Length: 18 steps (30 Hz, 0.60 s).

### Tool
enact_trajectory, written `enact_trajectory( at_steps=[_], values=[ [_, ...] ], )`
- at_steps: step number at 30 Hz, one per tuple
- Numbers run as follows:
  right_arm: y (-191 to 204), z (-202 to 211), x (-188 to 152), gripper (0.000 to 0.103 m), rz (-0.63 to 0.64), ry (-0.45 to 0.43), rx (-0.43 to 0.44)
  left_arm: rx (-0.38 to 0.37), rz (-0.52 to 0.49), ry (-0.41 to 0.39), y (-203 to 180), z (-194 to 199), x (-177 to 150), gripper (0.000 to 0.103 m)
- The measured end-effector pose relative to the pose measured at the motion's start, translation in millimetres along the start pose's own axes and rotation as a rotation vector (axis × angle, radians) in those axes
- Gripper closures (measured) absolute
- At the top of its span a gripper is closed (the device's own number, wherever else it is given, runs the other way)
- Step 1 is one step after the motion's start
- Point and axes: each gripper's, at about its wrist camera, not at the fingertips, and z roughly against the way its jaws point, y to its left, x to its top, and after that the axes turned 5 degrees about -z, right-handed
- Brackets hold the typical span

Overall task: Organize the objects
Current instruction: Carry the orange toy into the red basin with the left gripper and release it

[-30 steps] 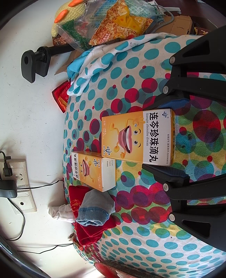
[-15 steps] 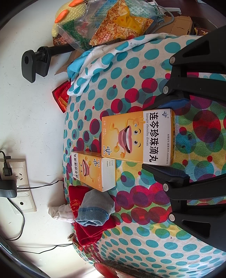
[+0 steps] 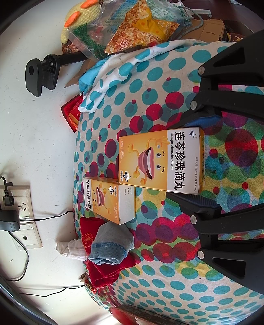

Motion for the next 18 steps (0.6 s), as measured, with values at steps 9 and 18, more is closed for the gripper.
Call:
enact_trajectory(
  at_steps=[9, 18],
  values=[
    [1, 0, 0, 0.051, -0.002, 0.000, -0.004, 0.005, 0.022, 0.021, 16, -12, -4, 0.059],
    [2, 1, 0, 0.051, -0.003, 0.000, -0.005, 0.008, 0.019, 0.016, 25, -14, -5, 0.057]
  ],
)
